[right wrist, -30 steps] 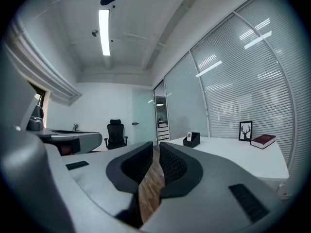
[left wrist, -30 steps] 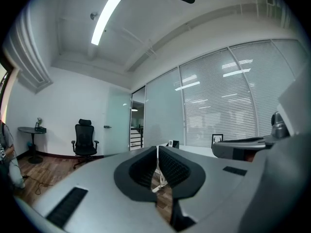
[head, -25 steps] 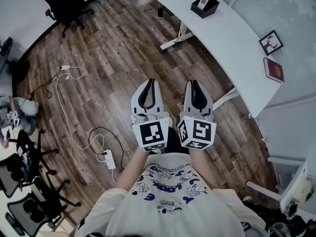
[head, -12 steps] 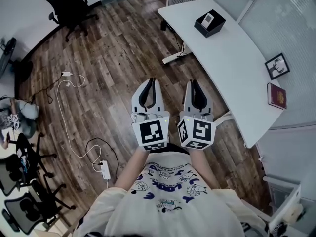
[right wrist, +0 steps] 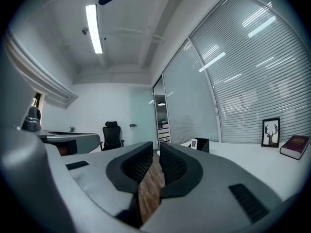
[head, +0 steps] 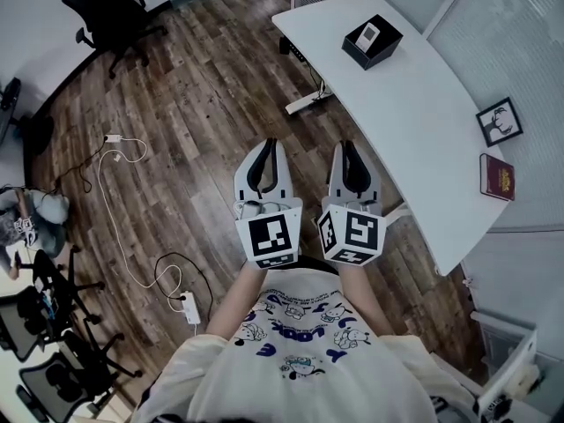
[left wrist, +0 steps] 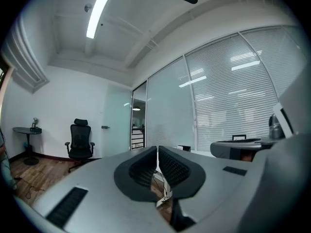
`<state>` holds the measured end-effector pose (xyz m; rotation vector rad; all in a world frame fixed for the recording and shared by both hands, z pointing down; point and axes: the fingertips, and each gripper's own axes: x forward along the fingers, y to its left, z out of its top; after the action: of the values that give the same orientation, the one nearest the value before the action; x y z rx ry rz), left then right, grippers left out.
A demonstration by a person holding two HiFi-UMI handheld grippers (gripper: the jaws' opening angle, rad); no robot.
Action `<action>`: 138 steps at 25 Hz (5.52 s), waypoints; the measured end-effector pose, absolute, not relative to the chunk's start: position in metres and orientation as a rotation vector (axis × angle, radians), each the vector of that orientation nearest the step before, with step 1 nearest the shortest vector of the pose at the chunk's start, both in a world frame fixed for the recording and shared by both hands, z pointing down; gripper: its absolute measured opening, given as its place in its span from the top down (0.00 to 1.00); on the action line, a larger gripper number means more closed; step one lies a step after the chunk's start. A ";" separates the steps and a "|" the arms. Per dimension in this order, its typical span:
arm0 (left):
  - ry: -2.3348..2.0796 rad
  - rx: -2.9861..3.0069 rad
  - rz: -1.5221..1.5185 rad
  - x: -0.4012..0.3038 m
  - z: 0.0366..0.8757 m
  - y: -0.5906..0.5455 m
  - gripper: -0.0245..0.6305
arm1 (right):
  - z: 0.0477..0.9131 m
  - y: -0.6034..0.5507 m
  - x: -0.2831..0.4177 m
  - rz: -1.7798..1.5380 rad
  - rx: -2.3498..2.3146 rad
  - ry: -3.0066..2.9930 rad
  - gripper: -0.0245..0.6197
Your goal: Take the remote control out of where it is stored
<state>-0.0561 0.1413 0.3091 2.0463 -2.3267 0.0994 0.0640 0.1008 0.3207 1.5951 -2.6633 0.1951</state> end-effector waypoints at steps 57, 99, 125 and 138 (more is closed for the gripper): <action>-1.879 2.307 0.171 -0.090 0.373 -0.304 0.92 | 0.372 -0.307 0.043 0.269 1.936 -2.287 0.87; -1.778 2.179 0.449 -0.027 0.471 -0.434 0.92 | 0.484 -0.446 0.104 0.596 1.777 -2.207 0.73; -1.790 2.111 0.475 -0.044 0.490 -0.444 0.92 | 0.496 -0.459 0.083 0.478 1.596 -2.299 0.78; -1.811 2.121 0.451 -0.048 0.479 -0.431 0.93 | 0.473 -0.447 0.079 0.435 1.612 -2.348 0.84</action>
<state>-0.0483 -0.4312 0.4789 2.1214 -1.8109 0.4510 0.0793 -0.4474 0.4734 1.6117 -2.3477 0.4353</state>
